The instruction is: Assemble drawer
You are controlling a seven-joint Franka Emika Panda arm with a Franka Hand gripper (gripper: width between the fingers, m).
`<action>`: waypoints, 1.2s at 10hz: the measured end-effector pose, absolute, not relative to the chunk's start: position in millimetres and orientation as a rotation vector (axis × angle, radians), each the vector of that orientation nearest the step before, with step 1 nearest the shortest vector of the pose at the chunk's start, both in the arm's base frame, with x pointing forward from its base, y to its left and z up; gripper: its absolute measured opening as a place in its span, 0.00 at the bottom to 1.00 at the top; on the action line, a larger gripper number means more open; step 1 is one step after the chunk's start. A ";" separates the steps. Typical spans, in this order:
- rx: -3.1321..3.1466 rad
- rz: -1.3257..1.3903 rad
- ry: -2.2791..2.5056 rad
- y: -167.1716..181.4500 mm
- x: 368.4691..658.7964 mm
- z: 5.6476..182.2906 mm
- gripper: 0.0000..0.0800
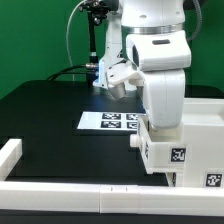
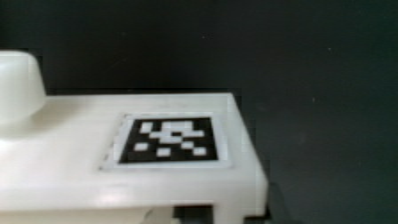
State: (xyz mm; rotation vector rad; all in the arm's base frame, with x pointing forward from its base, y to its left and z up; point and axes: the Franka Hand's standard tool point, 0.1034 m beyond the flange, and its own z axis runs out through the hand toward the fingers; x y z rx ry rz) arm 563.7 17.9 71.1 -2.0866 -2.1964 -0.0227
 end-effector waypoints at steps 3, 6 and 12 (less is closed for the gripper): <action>-2.085 -0.016 -2.195 17.0 562.9 71.9 0.27; -2.079 0.015 -2.229 10.9 564.0 97.4 0.67; -1.982 0.045 -2.303 -54.6 557.1 96.9 0.81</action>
Offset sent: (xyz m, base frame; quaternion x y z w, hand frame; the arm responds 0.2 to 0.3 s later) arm -0.0105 0.0036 0.0285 0.0357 -0.0073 0.0018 0.9993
